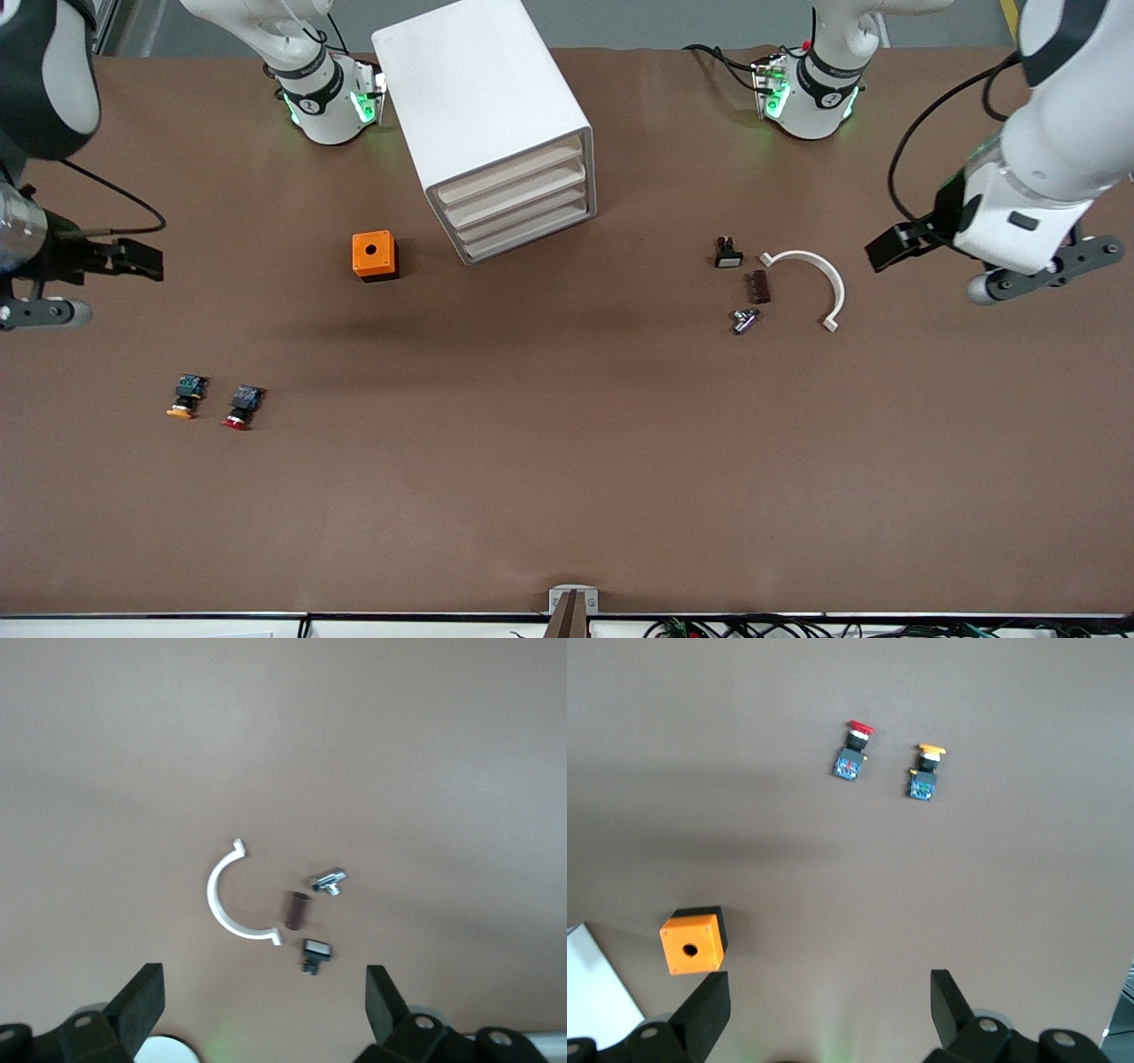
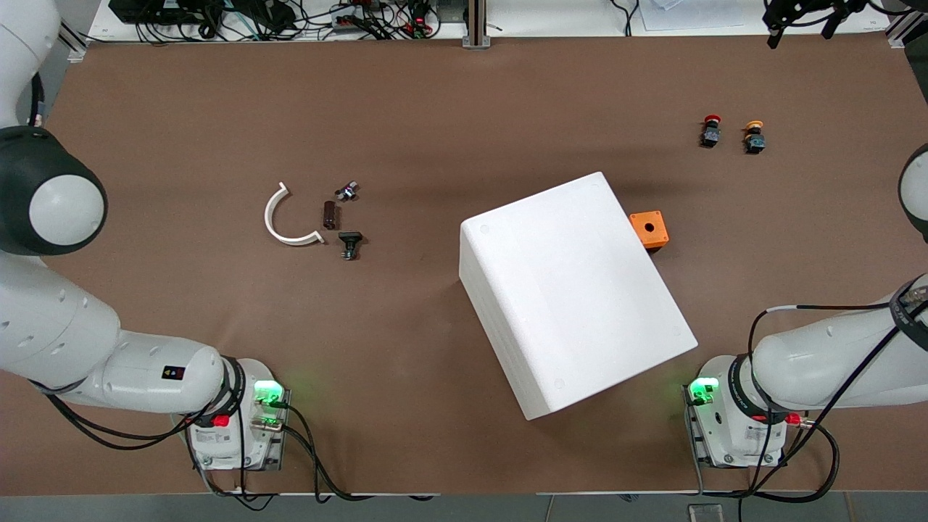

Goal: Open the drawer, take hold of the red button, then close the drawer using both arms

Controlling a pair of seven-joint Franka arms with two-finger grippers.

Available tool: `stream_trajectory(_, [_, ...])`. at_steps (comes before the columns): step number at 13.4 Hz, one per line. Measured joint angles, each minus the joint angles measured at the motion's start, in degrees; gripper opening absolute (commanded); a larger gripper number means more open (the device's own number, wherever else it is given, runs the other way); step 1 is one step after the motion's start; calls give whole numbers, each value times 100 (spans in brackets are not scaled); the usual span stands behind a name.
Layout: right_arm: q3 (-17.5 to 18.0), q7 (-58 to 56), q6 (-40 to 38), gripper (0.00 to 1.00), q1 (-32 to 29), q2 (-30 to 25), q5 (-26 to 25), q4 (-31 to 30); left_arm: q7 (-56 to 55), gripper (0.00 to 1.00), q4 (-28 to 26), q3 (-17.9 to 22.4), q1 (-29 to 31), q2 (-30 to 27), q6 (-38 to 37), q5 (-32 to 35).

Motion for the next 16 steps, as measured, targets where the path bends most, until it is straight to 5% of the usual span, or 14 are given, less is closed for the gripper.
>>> stream_trajectory(6, [-77,46,-252,100,-172,-728,655,-5,1065,100,-248,-2,466,-508,-91,-46])
stream_trajectory(16, [-78,46,-36,100,-264,-738,704,-5,1474,100,-1479,116,580,-1417,379,-191])
